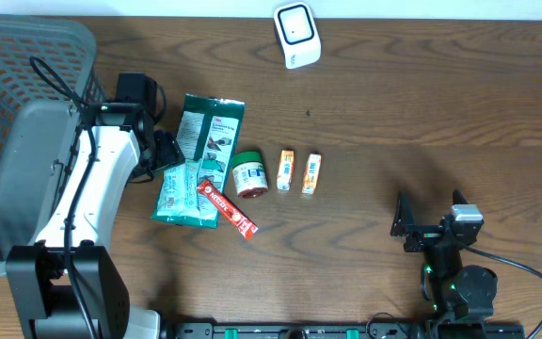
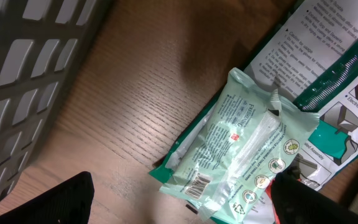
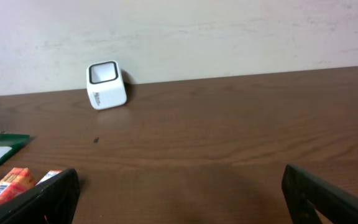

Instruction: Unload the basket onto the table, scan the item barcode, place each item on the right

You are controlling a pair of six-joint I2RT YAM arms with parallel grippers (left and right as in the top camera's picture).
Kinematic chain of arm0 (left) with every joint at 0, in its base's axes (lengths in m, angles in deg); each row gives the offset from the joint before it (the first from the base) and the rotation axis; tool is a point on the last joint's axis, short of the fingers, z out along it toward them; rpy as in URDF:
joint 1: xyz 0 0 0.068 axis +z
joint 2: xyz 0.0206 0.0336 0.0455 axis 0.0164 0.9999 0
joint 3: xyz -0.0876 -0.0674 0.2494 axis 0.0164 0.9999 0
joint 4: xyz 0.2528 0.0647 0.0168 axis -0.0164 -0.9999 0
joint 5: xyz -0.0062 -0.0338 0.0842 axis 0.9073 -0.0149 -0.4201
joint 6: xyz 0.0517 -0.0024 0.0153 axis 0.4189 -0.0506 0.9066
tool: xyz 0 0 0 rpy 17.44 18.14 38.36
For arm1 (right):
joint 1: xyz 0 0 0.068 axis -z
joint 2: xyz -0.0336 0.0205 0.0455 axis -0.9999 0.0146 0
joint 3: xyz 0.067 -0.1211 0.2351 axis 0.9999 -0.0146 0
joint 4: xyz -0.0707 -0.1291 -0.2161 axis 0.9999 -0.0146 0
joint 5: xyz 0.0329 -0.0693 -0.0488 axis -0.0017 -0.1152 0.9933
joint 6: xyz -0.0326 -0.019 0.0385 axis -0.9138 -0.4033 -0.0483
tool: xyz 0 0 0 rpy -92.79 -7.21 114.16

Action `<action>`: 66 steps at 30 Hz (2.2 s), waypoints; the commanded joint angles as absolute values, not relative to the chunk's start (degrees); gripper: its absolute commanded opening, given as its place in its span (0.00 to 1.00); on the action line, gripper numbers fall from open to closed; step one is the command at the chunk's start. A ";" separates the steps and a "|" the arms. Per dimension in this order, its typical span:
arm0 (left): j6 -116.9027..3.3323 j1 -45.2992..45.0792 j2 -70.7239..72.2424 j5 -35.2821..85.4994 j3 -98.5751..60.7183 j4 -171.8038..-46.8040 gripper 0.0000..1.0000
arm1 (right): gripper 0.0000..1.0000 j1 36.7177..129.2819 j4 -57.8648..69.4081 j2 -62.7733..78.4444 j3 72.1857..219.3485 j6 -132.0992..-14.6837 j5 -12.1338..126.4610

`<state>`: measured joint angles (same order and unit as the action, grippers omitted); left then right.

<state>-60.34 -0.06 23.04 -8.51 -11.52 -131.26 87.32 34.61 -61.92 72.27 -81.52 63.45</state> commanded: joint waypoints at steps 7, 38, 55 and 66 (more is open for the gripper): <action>-60.21 0.23 21.69 -9.21 -12.24 -131.35 0.91 | 0.99 86.92 34.42 -62.16 72.19 -80.69 63.21; -60.21 0.23 21.69 -9.21 -12.24 -131.35 0.92 | 0.99 86.92 34.26 -62.16 72.19 -80.67 64.69; -60.21 0.23 21.69 -9.21 -12.22 -131.32 0.92 | 0.99 86.92 33.37 -58.47 75.95 -80.65 64.76; -60.21 0.23 21.69 -9.21 -12.24 -131.35 0.92 | 0.99 86.92 11.05 -38.45 114.54 -79.36 66.44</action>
<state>-60.34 -0.06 23.02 -8.49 -11.52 -131.24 87.32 16.67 -46.16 103.51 -80.25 66.25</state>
